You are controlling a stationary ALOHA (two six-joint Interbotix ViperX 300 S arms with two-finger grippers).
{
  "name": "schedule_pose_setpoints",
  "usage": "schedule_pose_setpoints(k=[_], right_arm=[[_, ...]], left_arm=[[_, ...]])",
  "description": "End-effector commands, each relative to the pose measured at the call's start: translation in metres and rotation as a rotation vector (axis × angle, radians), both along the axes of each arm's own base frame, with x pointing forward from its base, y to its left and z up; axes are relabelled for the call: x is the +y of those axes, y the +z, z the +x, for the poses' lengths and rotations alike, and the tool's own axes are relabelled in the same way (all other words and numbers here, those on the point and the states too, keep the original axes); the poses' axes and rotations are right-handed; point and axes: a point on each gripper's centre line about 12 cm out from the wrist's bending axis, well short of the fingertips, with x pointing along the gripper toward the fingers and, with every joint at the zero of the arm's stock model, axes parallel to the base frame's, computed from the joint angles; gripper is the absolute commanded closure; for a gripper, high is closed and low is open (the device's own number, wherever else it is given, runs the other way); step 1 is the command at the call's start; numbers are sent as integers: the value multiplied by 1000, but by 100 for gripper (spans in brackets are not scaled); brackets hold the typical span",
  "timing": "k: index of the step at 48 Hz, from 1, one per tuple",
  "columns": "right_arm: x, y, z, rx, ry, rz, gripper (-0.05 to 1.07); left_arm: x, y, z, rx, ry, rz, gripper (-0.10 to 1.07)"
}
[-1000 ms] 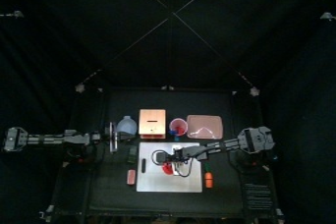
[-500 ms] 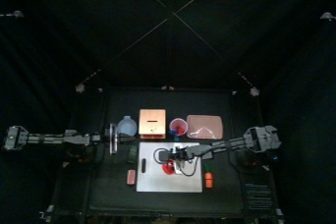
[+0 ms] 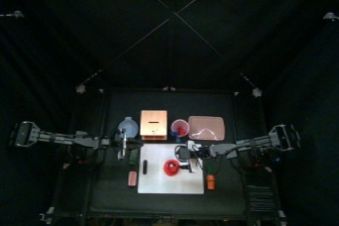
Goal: Grab cookie cutter with both hands
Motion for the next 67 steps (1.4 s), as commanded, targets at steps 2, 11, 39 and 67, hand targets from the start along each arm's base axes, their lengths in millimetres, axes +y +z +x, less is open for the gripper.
schedule_pose_setpoints(k=[2, 11, 39, 67], right_arm=[[-3, 11, -12, -144, -1, 11, 5], [-3, -5, -21, -257, 8, 18, 5], [2, -41, -22, -316, 39, 18, 5], [16, -88, -12, -418, -28, 101, 6]], left_arm=[[-6, 5, 18, -31, -23, 6, 43], [-14, -4, 44, 1, -53, 33, 43], [-44, -24, 88, -22, -45, 83, 22], [-81, -90, 112, 50, -28, 51, 21]])
